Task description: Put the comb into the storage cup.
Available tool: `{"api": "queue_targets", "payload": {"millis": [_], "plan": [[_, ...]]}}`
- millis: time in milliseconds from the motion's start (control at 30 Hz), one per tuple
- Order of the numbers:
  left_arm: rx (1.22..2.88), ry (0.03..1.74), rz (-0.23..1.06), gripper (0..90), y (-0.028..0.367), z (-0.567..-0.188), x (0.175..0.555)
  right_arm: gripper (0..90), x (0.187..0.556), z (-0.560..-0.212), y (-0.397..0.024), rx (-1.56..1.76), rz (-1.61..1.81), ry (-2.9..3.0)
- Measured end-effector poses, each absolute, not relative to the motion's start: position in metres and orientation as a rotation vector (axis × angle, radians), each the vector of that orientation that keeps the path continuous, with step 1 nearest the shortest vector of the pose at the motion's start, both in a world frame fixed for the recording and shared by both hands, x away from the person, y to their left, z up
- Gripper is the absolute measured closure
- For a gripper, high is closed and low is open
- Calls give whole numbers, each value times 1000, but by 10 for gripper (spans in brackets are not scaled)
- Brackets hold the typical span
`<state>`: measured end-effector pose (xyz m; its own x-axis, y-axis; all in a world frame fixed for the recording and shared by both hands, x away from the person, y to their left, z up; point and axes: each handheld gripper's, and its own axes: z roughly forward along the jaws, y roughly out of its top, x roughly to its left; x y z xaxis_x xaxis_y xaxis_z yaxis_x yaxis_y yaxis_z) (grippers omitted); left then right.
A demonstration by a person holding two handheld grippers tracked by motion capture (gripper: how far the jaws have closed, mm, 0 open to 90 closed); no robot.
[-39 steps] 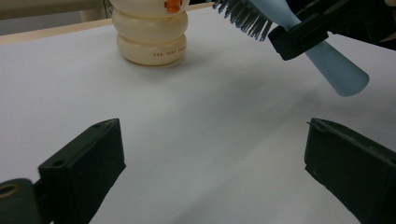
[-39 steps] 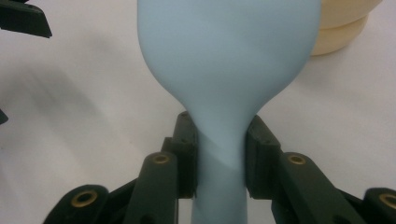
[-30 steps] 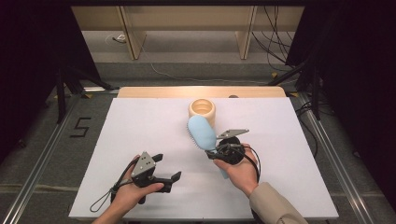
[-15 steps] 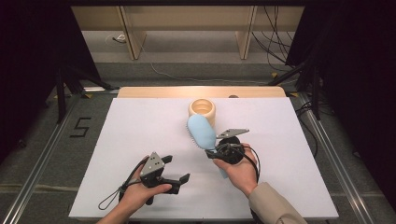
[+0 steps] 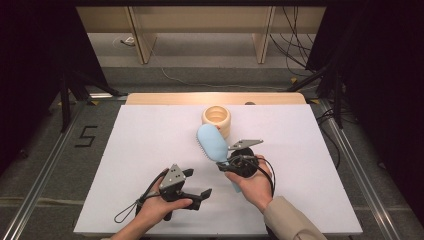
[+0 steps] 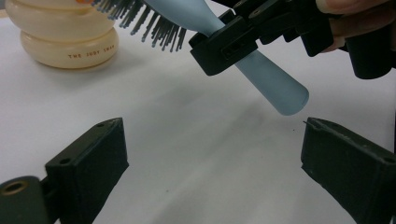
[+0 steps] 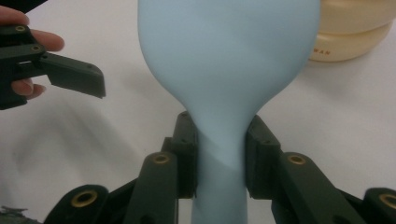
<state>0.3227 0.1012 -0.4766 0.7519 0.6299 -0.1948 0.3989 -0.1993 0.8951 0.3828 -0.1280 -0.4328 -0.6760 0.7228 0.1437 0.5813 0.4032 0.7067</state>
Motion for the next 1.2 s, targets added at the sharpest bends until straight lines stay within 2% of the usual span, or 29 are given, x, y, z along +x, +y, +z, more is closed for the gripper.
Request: {"api": "queue_targets", "payload": {"millis": [1200], "plan": [[1822, 792, 183, 74, 81, -479, 328, 702, 383, -430, -116, 1156, 1180, 2452]]}}
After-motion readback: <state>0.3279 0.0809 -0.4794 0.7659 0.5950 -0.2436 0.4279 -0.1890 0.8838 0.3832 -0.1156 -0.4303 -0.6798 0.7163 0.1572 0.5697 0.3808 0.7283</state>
